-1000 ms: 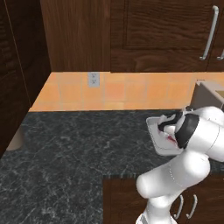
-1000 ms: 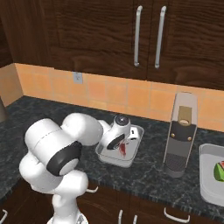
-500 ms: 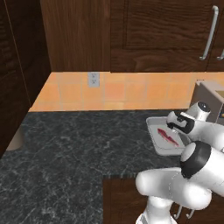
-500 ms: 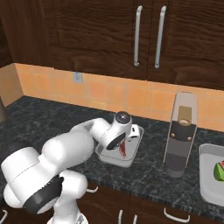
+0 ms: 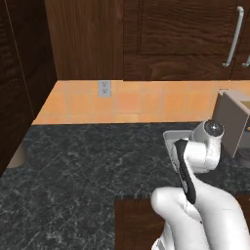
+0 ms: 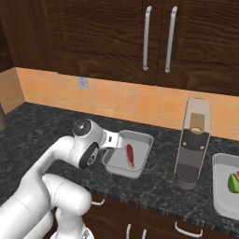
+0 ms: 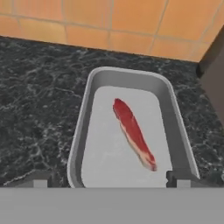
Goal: Place one lemon wedge and one steak in each tupperware on the nearby counter, to pack two identical lunches.
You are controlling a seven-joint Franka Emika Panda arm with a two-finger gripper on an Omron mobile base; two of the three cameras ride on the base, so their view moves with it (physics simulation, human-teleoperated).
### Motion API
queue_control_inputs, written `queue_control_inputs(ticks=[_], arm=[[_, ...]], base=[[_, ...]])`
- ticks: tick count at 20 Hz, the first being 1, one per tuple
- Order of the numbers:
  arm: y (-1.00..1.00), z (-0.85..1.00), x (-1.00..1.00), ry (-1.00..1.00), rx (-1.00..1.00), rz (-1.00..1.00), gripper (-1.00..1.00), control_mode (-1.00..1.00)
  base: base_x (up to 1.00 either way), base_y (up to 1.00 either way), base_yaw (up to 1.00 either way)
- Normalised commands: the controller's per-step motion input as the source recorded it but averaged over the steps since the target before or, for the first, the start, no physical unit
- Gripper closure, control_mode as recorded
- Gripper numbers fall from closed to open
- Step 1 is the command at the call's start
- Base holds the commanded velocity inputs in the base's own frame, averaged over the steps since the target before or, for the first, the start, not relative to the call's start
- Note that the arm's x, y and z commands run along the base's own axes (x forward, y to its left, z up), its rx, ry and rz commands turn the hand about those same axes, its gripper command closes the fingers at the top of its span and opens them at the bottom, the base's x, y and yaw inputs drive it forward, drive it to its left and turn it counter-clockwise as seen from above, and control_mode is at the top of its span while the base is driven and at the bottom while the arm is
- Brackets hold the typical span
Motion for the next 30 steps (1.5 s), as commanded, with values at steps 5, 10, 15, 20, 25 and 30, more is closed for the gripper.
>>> queue_control_inputs(ticks=[5, 10, 15, 20, 25, 30], arm=[[0.48, 0.59, -0.99, -0.09, 0.2, -0.47, -1.0, -1.0], [0.24, 0.21, -0.81, -0.02, 0.09, -0.05, -1.0, -1.0], [0.09, -0.89, -0.51, -0.18, 0.0, 0.32, -1.0, -1.0], [0.44, -0.72, -0.18, -0.27, -0.03, 0.33, -1.0, -1.0], [0.23, -0.25, 0.0, -0.09, -0.05, 0.07, -1.0, 1.0], [0.0, 0.0, 0.0, 0.0, 0.0, 0.0, -1.0, 1.0]], base=[[0.0, 0.0, 0.0], [0.0, 0.0, 0.0], [0.0, 0.0, 0.0], [0.0, 0.0, 0.0], [0.0, 0.03, 0.0], [-0.65, -0.4, -0.02]])
